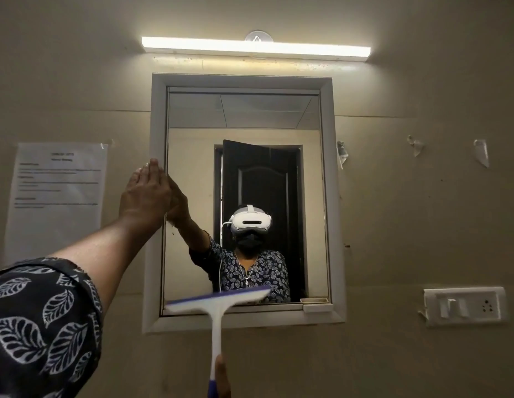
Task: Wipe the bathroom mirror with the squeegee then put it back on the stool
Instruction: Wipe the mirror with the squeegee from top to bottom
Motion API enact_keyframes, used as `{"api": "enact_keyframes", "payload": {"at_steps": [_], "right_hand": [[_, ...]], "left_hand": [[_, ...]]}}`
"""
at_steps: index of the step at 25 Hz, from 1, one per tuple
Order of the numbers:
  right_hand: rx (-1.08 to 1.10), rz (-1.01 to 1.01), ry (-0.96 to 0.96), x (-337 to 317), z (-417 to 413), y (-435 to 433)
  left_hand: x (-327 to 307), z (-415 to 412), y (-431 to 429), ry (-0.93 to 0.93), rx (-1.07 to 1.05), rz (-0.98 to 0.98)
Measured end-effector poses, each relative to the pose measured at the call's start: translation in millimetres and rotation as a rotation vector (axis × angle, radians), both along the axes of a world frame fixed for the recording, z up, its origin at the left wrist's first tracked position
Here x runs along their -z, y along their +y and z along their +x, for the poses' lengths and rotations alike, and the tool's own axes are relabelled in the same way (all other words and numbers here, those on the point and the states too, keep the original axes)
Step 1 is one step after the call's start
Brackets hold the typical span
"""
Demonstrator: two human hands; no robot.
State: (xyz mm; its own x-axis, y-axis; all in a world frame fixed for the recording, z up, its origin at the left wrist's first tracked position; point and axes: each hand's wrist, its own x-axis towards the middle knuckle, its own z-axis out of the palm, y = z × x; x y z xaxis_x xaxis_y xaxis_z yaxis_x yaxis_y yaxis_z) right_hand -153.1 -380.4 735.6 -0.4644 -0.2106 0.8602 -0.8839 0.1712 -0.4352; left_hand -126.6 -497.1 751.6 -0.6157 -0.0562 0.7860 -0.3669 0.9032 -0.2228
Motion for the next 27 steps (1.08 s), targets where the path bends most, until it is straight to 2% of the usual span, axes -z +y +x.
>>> {"api": "enact_keyframes", "payload": {"at_steps": [1, 2, 4, 6, 8, 10, 11, 14, 17, 20, 24, 27], "right_hand": [[-0.186, -0.043, -0.023, 4, -1, -18], [-0.257, -0.081, 0.004, 9, 3, -33], [-0.393, 0.000, -0.037, 12, -7, -45], [-0.421, -0.055, -0.072, 3, -4, -37], [-0.250, -0.133, -0.036, 2, 18, -29], [0.003, -0.158, 0.105, 7, 28, 1], [0.057, -0.201, 0.079, 12, 35, 19], [0.466, -0.333, 0.258, -14, 48, 104], [0.522, -0.253, 0.248, -67, 44, 119], [0.681, -0.189, 0.279, -92, 26, 117], [0.744, -0.080, 0.236, -65, 19, 129], [0.670, -0.094, 0.256, 4, 14, 130]], "left_hand": [[0, 0, 0, 0.003, 0.002, 0.002], [0, 0, 1, 0.007, 0.004, 0.004], [1, -1, 2, 0.005, 0.006, 0.009], [0, -1, 2, 0.010, 0.012, 0.011], [0, -1, 0, 0.013, 0.025, 0.014], [0, -2, -2, 0.016, 0.024, 0.010], [0, -3, -3, 0.019, 0.020, 0.009], [-2, -6, -1, 0.022, 0.028, 0.016], [-2, -8, -1, 0.023, 0.021, 0.023], [-2, -8, 0, 0.018, 0.018, 0.027], [-2, -6, 0, 0.006, 0.031, 0.028], [-1, -4, -4, 0.003, 0.023, 0.009]]}}
